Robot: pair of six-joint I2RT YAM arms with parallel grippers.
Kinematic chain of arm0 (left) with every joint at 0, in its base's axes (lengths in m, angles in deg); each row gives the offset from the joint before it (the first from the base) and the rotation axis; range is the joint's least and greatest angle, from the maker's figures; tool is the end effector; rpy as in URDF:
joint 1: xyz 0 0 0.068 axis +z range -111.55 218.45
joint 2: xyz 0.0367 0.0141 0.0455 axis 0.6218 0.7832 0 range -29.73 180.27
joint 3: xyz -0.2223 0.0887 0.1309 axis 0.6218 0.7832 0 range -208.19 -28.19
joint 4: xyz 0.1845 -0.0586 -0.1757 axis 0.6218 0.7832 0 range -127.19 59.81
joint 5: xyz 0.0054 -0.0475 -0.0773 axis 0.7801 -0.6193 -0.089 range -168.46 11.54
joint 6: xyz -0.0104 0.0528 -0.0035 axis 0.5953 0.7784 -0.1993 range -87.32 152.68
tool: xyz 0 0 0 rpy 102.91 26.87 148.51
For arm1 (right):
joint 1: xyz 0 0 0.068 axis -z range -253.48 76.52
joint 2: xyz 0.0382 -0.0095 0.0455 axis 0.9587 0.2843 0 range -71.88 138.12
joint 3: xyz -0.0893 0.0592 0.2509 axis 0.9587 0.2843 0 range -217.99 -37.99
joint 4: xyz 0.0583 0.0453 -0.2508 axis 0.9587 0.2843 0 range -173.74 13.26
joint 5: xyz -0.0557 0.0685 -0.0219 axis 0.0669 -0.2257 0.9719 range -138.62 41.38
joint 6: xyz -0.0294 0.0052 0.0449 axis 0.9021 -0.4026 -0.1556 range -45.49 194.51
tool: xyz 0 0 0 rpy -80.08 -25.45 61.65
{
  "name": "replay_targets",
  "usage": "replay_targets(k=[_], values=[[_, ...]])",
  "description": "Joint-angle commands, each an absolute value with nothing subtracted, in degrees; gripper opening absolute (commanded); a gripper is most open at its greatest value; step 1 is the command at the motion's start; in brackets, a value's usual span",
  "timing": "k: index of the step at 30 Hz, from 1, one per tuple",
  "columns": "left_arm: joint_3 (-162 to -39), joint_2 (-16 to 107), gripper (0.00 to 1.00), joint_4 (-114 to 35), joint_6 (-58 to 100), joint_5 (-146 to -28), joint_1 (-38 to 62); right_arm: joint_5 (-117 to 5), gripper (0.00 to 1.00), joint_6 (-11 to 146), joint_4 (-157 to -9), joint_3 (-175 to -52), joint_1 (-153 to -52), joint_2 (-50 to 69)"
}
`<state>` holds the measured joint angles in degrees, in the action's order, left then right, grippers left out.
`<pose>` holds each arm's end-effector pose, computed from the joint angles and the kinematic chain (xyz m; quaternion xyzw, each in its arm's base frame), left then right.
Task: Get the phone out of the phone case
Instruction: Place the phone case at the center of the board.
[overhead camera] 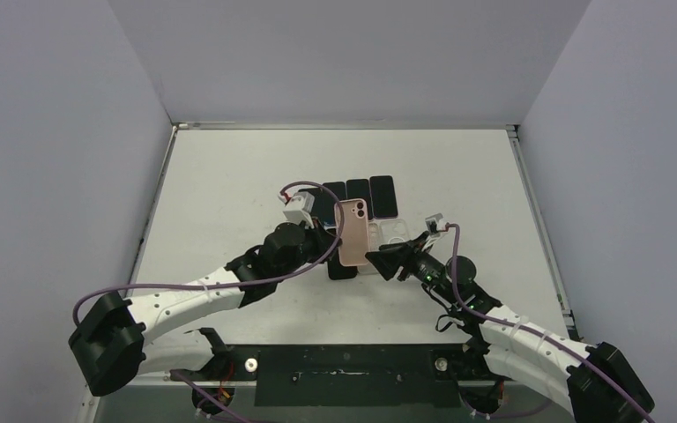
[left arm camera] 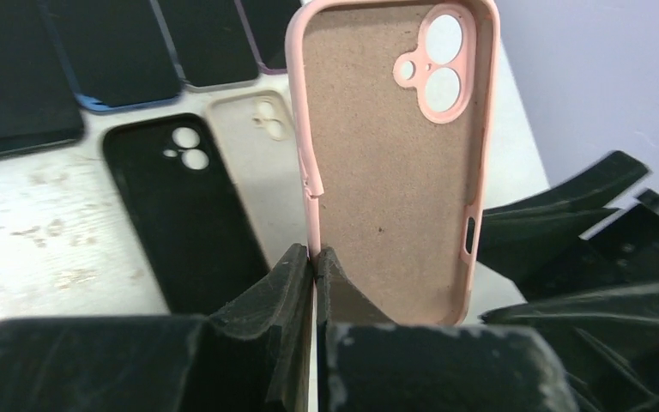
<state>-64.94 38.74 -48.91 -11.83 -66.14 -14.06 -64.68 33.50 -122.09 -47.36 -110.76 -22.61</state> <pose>0.1675 -0.2058 0.2441 -0.0046 0.8167 -0.3690 0.4437 0.1391 0.1183 0.1994 -0.0742 0.7124 0.5136 0.4724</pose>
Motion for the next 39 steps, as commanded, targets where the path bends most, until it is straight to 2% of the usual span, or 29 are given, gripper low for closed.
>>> replay_targets(k=[1, 5, 11, 16, 25, 39], values=[[-66.43, 34.07, 0.0, -41.89, -7.77, -63.0, -11.5, -64.17, 0.68, 37.65, -121.53, -49.65, -110.93, -25.05], [-68.24, 32.27, 0.0, -32.28, -5.16, -61.62, -8.52, -61.23, 0.86, 41.37, -116.21, -50.5, -110.74, -27.88], [-71.52, 34.27, 0.0, -19.92, -0.73, -62.72, -3.16, -50.81, 0.99, 47.13, -105.22, -50.97, -110.61, -35.32], [-70.81, 37.26, 0.0, -18.24, 0.8, -66.51, 1.05, -43.2, 1.0, 50.96, -102.47, -48.41, -110.56, -44.19], [-69.49, 43.95, 0.0, -17.94, 1.12, -69.64, 2.94, -35.3, 1.0, 54.46, -98.66, -43.65, -110.49, -57.37], [-70.54, 53.55, 0.0, -21.48, 0.04, -73.64, 4.28, -33.9, 1.0, 55.0, -96.27, -43.36, -110.51, -59.41]])
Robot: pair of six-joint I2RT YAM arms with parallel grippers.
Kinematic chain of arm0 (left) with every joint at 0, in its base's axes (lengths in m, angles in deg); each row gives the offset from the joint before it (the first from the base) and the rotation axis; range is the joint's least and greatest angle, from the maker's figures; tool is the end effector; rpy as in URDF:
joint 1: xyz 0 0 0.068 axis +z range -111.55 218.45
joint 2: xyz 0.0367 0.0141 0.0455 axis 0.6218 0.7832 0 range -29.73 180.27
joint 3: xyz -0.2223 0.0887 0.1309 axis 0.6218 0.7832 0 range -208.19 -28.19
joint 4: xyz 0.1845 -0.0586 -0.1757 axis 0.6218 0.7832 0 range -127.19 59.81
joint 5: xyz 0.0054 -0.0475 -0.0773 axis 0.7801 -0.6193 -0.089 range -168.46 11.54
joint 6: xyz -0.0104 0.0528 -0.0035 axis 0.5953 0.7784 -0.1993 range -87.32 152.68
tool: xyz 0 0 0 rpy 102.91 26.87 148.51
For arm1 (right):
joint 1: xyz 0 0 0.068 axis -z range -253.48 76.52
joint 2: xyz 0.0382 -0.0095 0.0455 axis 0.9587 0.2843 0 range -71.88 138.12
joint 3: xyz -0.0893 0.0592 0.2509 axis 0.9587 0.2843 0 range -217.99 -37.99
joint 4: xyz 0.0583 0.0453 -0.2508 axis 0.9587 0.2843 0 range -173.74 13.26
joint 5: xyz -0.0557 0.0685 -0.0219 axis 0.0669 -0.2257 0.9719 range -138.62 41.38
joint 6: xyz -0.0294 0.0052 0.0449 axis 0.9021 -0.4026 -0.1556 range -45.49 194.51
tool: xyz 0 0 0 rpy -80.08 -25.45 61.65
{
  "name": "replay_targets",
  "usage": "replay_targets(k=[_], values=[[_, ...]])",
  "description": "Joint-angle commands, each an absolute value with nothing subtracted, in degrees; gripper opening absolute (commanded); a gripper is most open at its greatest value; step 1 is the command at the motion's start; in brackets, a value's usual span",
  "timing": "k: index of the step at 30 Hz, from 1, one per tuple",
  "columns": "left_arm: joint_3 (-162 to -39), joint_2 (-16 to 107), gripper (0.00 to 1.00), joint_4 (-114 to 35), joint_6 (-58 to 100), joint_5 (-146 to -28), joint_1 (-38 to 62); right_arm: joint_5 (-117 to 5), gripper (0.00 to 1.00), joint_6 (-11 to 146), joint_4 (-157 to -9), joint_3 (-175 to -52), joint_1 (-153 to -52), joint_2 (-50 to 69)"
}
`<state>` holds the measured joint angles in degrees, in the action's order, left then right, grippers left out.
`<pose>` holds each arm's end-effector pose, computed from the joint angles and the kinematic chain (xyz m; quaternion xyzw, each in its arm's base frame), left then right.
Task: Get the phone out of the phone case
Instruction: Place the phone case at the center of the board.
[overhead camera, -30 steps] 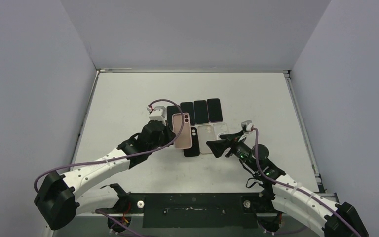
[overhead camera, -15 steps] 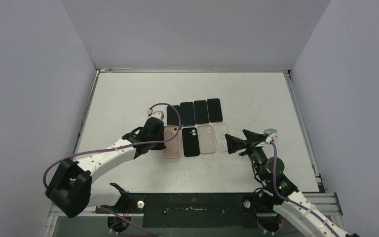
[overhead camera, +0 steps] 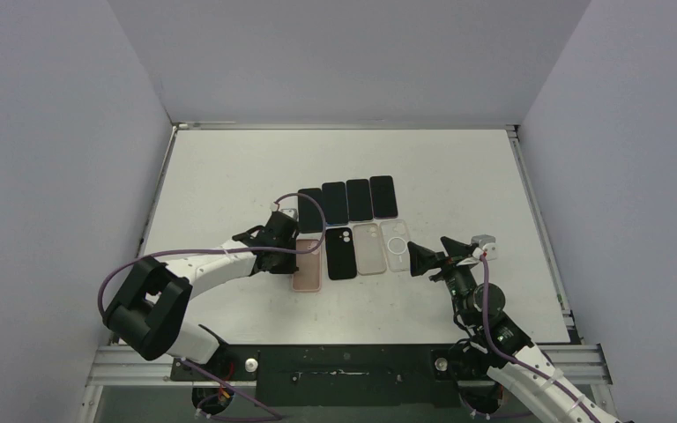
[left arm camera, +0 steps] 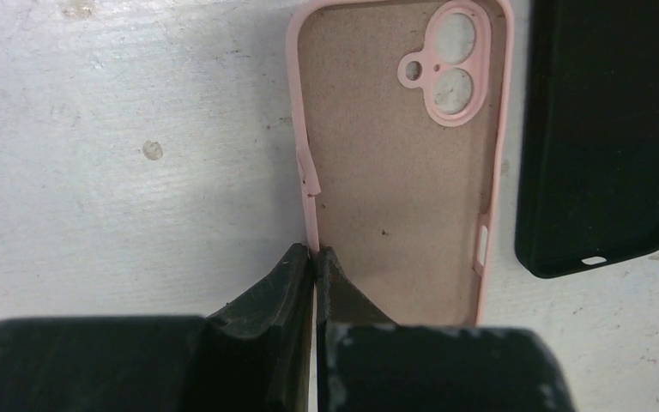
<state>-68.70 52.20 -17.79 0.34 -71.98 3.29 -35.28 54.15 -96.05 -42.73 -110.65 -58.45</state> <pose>0.2146 -0.1461 0.1623 0.0095 0.9663 -0.0943 0.2395 0.1029 0.0677 0.2039 -0.0156 0.6849 0.2788 0.6730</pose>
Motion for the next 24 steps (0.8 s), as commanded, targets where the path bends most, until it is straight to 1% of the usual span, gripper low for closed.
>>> replay_targets(k=[1, 9, 24], values=[[-70.59, 53.98, 0.0, -22.07, -0.13, -74.05, 4.46, -33.79, 1.0, 55.07, -96.04, -43.36, -110.51, -59.6], [-72.45, 57.4, 0.0, -23.47, -1.74, -76.92, 4.7, -33.64, 1.0, 55.15, -95.65, -43.36, -110.49, -59.52], [-72.77, 58.87, 0.0, -24.39, -10.1, -73.41, 5.2, -33.98, 1.0, 55.0, -95.6, -43.53, -110.49, -58.95]])
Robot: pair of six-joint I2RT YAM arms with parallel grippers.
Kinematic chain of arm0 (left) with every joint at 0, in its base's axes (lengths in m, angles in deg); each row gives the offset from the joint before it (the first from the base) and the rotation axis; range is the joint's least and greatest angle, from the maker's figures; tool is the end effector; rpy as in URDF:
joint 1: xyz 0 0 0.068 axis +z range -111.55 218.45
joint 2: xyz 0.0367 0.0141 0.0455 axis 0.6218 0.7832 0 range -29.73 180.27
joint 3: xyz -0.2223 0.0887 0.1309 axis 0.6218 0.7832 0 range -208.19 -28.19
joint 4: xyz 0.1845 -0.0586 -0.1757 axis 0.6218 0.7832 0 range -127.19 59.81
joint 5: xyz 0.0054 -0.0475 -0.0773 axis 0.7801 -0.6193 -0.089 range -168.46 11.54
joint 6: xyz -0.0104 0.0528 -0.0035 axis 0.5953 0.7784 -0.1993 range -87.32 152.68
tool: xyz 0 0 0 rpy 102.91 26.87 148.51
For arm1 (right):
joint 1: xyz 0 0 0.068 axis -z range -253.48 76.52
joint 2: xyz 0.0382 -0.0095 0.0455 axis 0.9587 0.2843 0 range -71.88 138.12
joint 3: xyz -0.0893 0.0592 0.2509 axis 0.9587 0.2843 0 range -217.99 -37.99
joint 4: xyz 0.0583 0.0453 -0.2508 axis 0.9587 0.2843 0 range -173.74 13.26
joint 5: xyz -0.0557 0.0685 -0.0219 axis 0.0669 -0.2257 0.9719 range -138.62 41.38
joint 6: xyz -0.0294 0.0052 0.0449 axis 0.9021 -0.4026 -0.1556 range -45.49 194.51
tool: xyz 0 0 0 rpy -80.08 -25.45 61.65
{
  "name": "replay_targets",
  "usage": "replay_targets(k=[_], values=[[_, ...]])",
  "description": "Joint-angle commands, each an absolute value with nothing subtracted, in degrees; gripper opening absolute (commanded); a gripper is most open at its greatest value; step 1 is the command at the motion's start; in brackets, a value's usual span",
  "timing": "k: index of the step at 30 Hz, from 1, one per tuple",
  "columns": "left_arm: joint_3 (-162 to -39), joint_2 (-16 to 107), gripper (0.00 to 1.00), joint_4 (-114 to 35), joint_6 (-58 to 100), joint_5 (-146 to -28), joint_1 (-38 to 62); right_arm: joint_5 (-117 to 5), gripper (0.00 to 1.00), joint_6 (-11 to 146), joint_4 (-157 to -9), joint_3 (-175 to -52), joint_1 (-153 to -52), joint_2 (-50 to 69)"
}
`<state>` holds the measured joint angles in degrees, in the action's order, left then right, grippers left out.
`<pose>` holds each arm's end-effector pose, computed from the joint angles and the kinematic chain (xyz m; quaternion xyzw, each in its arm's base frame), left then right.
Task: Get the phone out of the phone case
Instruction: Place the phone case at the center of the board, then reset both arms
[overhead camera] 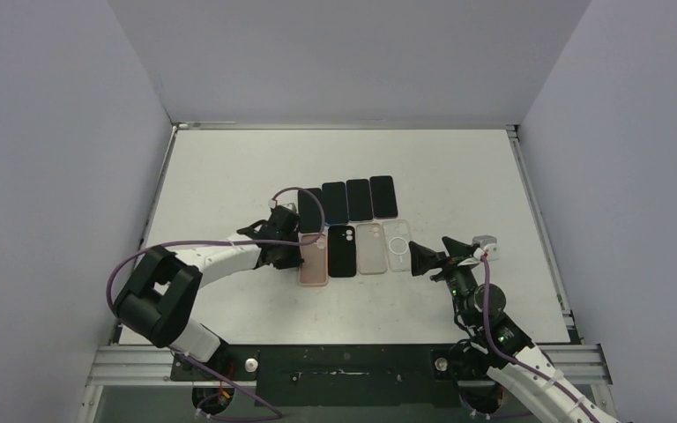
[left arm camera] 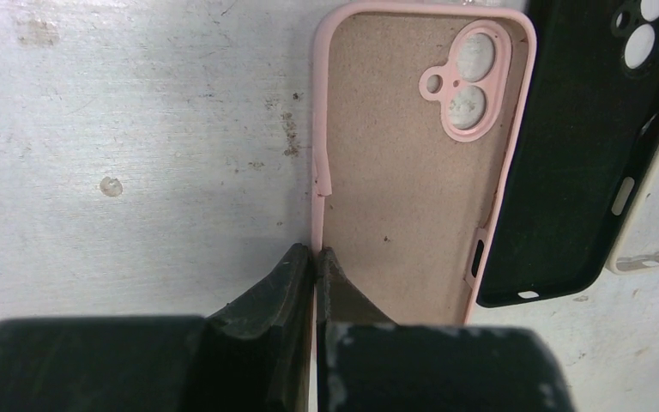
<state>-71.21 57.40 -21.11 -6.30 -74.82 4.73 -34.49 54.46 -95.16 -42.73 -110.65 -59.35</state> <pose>0.2332 -0.1528 0.1547 -0.0525 0.9645 -0.1277 0.2253 0.1021 0.0665 0.2038 -0.0124 0.6850 0.2726 0.6755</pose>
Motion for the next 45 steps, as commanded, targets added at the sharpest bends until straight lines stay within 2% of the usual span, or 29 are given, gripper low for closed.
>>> replay_targets(k=[1, 4, 9, 12, 17, 20, 23, 29, 31, 37, 45], values=[[-72.66, 58.94, 0.0, -24.41, -10.46, -73.29, 5.3, -33.95, 1.0, 55.0, -95.53, -43.53, -110.49, -58.96], [-72.51, 58.95, 0.01, -24.61, -10.82, -73.17, 5.68, -33.95, 1.0, 55.0, -95.26, -43.62, -110.49, -59.13], [-72.6, 57.41, 0.27, -23.77, -10.6, -73.53, 6.26, -33.49, 1.0, 54.51, -94.46, -43.91, -110.49, -59.55], [-72.46, 54.49, 0.36, -22.69, -10.07, -73.47, 6.68, -33.29, 1.0, 53.72, -91.35, -45.9, -110.49, -59.62], [-71.67, 43.7, 0.47, -20.35, -7.92, -72.48, 8.33, -29.76, 1.0, 52.95, -79.75, -54.82, -110.49, -58.69], [-72.55, 35.6, 0.59, -17.77, -3.55, -70.92, 9.65, -25.77, 1.0, 51.81, -70.48, -61.43, -110.49, -55.84], [-74.57, 27.34, 0.77, -14.04, 1.26, -67.14, 10.54, -21.59, 1.0, 49.85, -61.55, -68.15, -110.53, -52.34], [-74.28, 8.95, 0.95, -11.74, 8.06, -57.12, 10.91, -16.4, 1.0, 50.16, -53.7, -77.16, -110.57, -52.12], [-73.8, 2.76, 0.97, -12.21, 10.71, -54.76, 10.87, -15.45, 1.0, 51.67, -54.53, -77.74, -110.59, -54.99], [-72.21, -12.77, 0.97, -13.73, 18.64, -49.91, 10.77, -15.6, 1.0, 57.68, -56.85, -78.25, -110.66, -65.21], [-66.09, -17.79, 0.97, -17.77, 18.65, -50.26, 10.56, -14.39, 1.0, 58.49, -58.21, -76.68, -110.84, -71.61]])
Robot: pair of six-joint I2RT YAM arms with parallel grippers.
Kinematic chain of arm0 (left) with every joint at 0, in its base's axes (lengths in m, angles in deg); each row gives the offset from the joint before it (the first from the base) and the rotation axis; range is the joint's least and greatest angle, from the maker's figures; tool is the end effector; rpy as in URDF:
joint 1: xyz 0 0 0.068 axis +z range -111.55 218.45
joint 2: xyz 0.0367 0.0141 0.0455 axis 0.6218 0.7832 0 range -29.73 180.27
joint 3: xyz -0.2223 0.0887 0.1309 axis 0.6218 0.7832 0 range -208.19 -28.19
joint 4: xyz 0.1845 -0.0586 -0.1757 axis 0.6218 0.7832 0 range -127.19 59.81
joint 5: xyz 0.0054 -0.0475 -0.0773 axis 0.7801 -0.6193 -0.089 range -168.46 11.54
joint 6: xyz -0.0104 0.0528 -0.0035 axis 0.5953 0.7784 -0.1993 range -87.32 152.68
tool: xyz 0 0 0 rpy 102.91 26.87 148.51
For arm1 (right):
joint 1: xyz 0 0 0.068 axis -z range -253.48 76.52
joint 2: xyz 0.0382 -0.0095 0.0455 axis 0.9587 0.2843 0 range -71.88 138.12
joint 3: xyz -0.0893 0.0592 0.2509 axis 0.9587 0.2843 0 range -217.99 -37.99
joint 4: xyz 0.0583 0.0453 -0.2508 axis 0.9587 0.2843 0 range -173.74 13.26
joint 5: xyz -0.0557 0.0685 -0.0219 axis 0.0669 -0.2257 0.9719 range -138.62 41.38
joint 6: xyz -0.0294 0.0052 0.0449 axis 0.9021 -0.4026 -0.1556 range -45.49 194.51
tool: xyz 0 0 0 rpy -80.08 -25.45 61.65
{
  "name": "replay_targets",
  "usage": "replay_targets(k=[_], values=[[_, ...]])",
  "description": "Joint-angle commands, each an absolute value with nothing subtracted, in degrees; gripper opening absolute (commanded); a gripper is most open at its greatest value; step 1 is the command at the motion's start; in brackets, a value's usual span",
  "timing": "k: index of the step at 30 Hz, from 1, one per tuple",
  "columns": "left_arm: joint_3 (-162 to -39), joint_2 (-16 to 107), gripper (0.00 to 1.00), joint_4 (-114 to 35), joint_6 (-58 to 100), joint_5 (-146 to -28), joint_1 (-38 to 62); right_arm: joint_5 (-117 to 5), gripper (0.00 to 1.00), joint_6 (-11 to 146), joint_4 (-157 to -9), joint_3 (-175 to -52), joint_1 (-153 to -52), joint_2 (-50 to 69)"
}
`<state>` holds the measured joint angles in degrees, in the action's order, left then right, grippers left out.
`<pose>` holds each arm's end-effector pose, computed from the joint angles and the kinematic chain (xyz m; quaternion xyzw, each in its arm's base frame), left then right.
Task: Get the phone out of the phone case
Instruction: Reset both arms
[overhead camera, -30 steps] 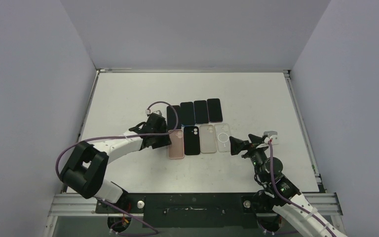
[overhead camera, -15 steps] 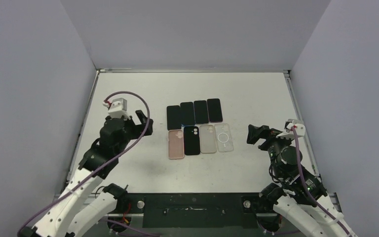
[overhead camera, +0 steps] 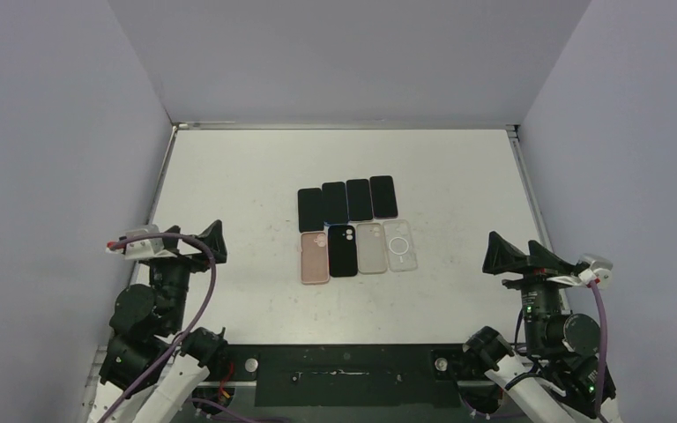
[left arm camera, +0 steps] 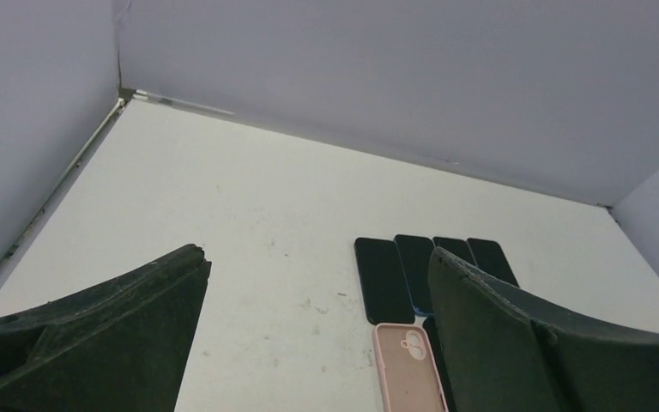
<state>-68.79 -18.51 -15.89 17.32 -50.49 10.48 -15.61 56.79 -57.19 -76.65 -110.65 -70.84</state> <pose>0.0515 -0.0084 0.3521 -0.1115 0.6523 -0.1233 0.7395 0.0240 -0.0061 0.3352 0.1133 0.6377 0.1809 0.7401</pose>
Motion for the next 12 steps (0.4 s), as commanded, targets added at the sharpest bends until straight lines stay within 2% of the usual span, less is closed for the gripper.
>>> replay_targets(k=[1, 12], values=[[-66.34, -17.39, 0.97, -17.29, 18.32, -50.4, 10.69, -14.33, 1.0, 58.17, -58.02, -76.61, -110.84, -71.62], [-65.78, -17.97, 0.97, -15.2, 18.09, -51.54, 13.17, -16.76, 1.0, 58.54, -59.93, -75.32, -110.93, -71.02]])
